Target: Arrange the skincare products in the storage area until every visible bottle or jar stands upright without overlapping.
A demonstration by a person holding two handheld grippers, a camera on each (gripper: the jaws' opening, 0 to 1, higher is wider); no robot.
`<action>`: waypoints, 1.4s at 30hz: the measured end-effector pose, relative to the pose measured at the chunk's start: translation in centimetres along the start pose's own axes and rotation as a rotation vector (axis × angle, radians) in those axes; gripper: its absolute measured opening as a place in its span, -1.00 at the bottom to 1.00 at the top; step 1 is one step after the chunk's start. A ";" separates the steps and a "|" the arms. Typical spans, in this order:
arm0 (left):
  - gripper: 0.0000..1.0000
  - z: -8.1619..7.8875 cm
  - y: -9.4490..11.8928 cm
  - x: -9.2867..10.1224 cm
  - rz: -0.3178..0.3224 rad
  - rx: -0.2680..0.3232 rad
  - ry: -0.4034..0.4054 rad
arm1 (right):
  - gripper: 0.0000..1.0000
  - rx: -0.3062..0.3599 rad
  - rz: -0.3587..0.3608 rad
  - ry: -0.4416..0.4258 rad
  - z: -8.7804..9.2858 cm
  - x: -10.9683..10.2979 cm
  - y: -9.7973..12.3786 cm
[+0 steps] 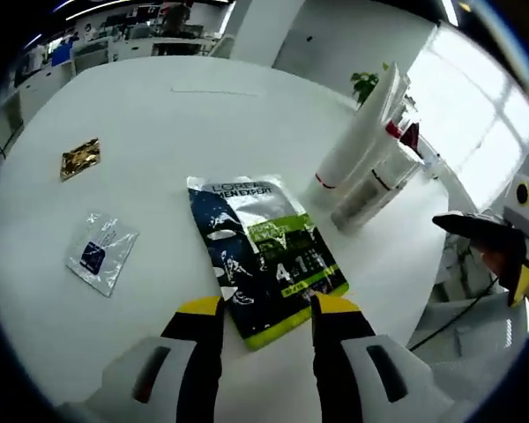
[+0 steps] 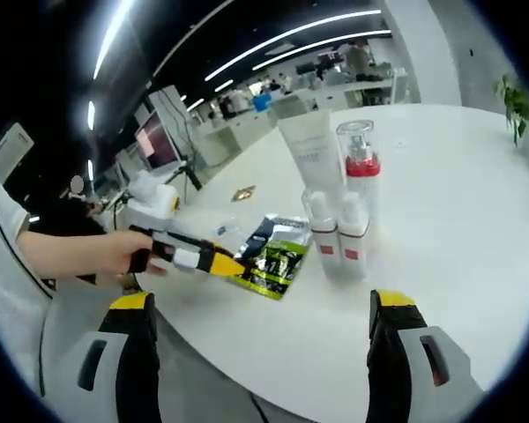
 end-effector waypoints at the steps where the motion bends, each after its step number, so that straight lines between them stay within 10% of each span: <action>1: -0.31 -0.1 0.2 0.0 -0.004 0.003 -0.007 | 0.99 0.002 0.001 0.001 0.0 0.0 0.0; 24: 0.19 0.9 5.5 1.5 -0.054 0.070 -0.084 | 0.99 0.013 0.043 0.089 0.1 0.1 1.1; 42: 0.67 3.8 8.2 3.0 -0.092 0.086 -0.011 | 0.99 -0.023 -0.073 0.139 0.8 -2.3 0.6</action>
Point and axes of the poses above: the point that each gripper's makers call its tool centre point, and the gripper's own axes: y roughly backward along the fingers, x roughly to its right, z roughly out of its underside, the point moved 3 cm from there along y, roughly backward along the fingers, and after that the axes turned 11 degrees about z, right-handed, at the moved point
